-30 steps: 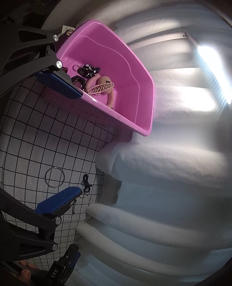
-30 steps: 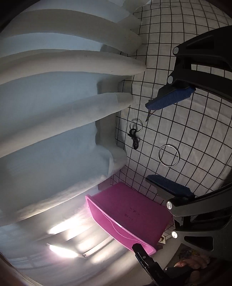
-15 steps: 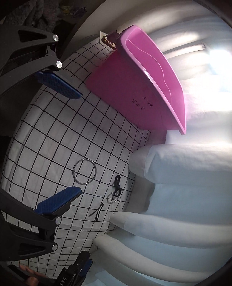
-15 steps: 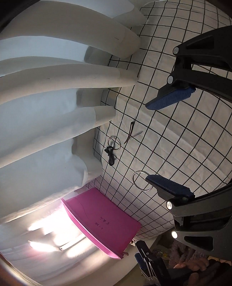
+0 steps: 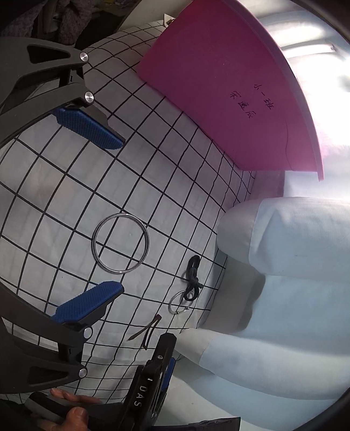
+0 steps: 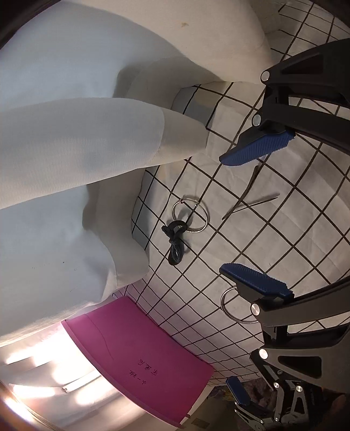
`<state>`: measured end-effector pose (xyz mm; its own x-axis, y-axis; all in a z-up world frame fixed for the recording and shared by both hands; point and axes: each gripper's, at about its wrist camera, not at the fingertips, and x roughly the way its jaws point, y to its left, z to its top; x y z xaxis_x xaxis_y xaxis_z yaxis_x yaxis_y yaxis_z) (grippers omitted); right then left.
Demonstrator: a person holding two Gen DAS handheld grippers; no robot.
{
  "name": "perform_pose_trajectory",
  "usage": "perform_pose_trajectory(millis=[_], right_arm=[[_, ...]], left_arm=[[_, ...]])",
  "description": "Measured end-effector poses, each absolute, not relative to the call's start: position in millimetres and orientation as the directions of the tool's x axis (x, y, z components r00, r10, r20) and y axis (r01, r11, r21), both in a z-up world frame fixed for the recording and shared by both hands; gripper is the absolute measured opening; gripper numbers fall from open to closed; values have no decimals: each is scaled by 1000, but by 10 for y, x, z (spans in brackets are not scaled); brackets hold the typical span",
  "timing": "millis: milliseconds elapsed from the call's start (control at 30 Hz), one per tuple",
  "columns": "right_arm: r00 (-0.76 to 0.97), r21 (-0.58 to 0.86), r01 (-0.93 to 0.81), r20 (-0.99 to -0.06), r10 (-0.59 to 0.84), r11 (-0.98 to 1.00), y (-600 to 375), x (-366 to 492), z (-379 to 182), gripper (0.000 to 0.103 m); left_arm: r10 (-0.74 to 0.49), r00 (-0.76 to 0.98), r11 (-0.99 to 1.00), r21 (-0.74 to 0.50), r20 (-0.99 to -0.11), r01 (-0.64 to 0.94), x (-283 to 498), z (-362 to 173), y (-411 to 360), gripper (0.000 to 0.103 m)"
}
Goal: Organize jewelry
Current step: 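Close the left tool on the large silver ring while the right tool grasps the small ring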
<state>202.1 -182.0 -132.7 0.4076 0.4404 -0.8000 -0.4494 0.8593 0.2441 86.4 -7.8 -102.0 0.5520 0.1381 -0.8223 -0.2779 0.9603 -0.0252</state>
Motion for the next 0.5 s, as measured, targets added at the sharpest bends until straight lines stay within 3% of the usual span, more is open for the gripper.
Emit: perform_pose_trajectory(millis=[500], right_arm=[[371,137,-606,-823,431,783,-1463,2471,-1789,72]], left_arm=[[214,536,880,-77,-817,-469,928,-1490,-256,97]])
